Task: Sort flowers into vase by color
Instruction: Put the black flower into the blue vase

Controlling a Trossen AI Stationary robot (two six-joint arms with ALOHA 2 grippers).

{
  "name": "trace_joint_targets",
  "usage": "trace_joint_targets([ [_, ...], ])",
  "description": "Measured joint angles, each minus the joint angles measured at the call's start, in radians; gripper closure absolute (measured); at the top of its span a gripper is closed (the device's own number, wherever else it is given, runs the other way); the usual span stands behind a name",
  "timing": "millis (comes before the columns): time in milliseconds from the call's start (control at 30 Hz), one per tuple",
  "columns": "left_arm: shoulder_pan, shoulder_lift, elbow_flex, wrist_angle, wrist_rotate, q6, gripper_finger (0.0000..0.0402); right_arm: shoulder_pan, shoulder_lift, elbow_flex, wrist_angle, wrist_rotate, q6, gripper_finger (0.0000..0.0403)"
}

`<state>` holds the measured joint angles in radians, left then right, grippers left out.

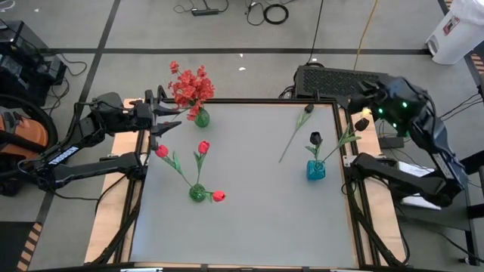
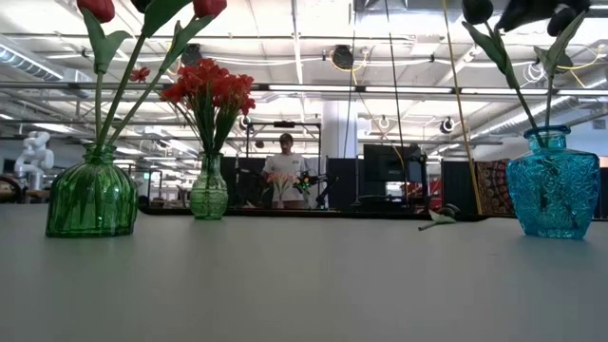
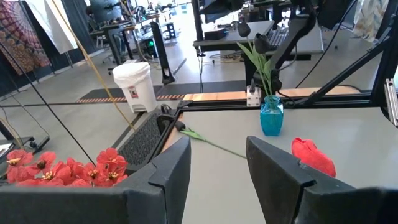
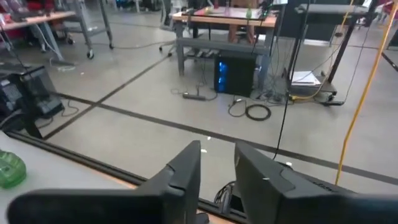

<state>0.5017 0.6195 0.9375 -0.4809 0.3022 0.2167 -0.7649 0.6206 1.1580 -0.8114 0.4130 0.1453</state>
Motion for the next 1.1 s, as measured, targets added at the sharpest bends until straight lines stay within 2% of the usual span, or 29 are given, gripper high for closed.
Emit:
trace_joint_targets([
  [100, 0.0, 0.0, 0.0, 0.0, 0.0, 0.0, 0.0238, -0.004, 0.08, 0.055, 0.0, -0.002, 0.0, 0.0301],
  [200, 0.0, 0.0, 0.0, 0.0, 0.0, 0.0, 0.0238, -0.033, 0.161, 0.113, 0.001, -0.059, -0.013, 0.0292],
  [333, 0.0, 0.0, 0.0, 0.0, 0.0, 0.0, 0.0238, -0.119, 0.272, 0.187, 0.001, -0.147, -0.05, 0.0289],
  [400, 0.0, 0.0, 0.0, 0.0, 0.0, 0.0, 0.0238, -0.168, 0.31, 0.215, -0.012, -0.152, -0.057, 0.0289],
  [467, 0.0, 0.0, 0.0, 0.0, 0.0, 0.0, 0.0238, -0.192, 0.312, 0.223, -0.062, -0.156, -0.073, 0.0289],
  [667, 0.0, 0.0, 0.0, 0.0, 0.0, 0.0, 0.0238, -0.191, 0.29, 0.227, -0.04, -0.233, -0.056, 0.0289],
  [933, 0.0, 0.0, 0.0, 0.0, 0.0, 0.0, 0.0238, -0.189, 0.303, 0.226, -0.05, -0.208, -0.026, 0.0289],
  [1100, 0.0, 0.0, 0.0, 0.0, 0.0, 0.0, 0.0238, -0.159, 0.326, 0.196, -0.047, -0.411, 0.029, 0.0289],
])
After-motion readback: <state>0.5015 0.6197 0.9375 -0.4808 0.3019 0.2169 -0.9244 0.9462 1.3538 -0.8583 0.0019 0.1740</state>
